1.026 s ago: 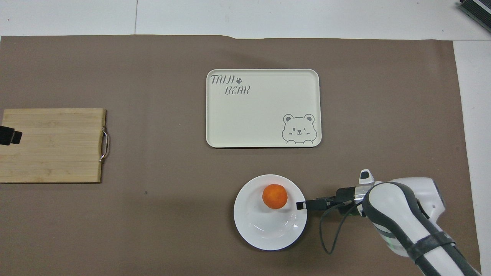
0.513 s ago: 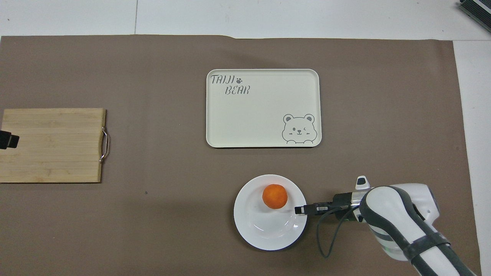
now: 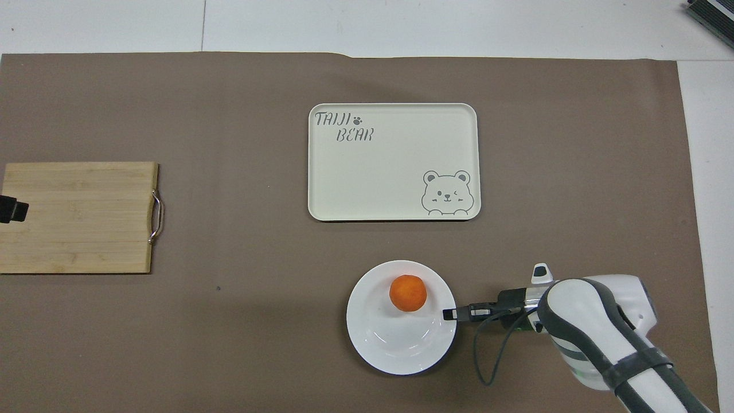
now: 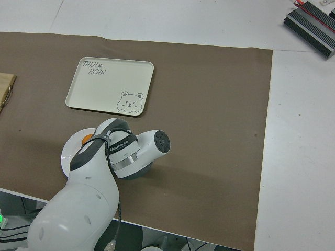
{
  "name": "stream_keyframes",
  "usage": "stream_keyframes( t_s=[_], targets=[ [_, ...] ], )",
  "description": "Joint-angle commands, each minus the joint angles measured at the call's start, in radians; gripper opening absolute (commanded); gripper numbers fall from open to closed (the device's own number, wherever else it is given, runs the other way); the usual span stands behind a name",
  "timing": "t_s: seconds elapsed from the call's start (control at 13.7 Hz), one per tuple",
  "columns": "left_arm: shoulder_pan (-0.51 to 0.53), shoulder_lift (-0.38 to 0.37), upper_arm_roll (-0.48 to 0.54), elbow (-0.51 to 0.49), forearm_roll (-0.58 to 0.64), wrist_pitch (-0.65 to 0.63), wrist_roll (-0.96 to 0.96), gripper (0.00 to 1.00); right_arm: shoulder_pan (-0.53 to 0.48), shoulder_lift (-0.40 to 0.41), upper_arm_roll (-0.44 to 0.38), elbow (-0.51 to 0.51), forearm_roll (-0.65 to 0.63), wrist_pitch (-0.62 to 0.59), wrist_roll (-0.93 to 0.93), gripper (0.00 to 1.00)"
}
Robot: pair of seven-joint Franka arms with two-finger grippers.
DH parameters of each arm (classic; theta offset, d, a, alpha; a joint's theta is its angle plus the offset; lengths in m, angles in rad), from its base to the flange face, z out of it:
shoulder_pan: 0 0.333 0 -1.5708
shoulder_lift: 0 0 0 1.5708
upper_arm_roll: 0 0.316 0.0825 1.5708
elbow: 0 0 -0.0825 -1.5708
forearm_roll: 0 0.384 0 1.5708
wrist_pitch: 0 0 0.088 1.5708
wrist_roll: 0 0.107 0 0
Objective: Place orange and plate with both arms
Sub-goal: 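Reach the right gripper to the plate rim and grip it, then lift the plate with the right gripper onto the bear tray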
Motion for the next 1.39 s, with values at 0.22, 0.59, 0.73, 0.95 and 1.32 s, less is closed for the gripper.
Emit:
stream_keyframes(
  t_s=[0.22,0.59,0.73,0.95,1.32],
  targets=[
    [-0.002,-0.023,0.001,-0.024,0.01,-0.001,-0.009,1.0,0.003,0.05,0.003,0.069,0.03,0.015,-0.097,0.0],
    [-0.002,-0.023,0.001,-0.024,0.01,-0.001,-0.009,1.0,-0.007,0.028,0.003,0.129,0.03,-0.023,-0.036,0.0],
    [-0.002,-0.023,0.001,-0.024,0.01,-0.001,-0.009,1.0,-0.014,0.019,0.002,0.173,0.03,-0.066,0.039,0.0],
    [-0.002,-0.023,0.001,-0.024,0.01,-0.001,-0.009,1.0,-0.068,0.036,0.002,0.233,0.033,-0.135,0.079,0.0],
    [-0.002,-0.023,0.001,-0.024,0.01,-0.001,-0.009,1.0,-0.125,0.123,0.002,0.384,0.033,-0.18,0.171,0.0]
  ],
)
